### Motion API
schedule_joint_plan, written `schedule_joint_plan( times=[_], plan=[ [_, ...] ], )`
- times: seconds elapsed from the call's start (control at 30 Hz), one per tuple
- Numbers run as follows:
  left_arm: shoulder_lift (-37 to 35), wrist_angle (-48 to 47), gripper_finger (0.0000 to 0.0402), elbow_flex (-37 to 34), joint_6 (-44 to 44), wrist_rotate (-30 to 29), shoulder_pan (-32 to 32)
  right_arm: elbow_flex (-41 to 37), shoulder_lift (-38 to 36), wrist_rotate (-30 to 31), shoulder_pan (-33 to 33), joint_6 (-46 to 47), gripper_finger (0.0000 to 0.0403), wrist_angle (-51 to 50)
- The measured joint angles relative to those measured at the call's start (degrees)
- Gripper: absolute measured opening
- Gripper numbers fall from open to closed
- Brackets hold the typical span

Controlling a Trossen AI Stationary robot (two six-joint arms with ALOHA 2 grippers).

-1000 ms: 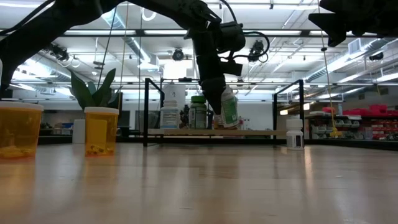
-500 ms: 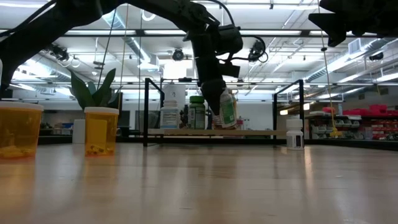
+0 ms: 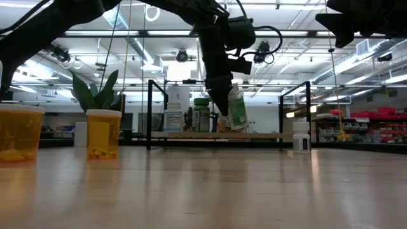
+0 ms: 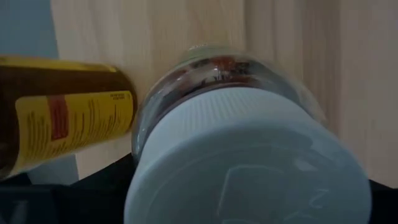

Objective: Pick and place medicine bottles onto shelf by color
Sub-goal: Put the green pill bottle on the shelf

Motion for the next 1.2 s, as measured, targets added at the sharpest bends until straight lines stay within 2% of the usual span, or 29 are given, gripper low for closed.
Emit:
schedule_joint_plan(
  times=[0.5, 0.93, 1.2],
  plan=[
    [0.0, -2.7, 0.0282, 0.2, 1.4, -0.4, 1.5, 0.0, 0.0, 0.0, 0.0, 0.0, 0.0218, 0.0],
    [0.0, -2.2, 0.0318, 0.2, 0.9, -0.2, 1.5, 0.0, 0.0, 0.0, 0.0, 0.0, 0.0217, 0.0],
    [0.0, -0.9, 0.0288, 0.2, -0.8, -0.1, 1.8, 0.0, 0.0, 0.0, 0.0, 0.0, 0.0217, 0.0]
  ],
)
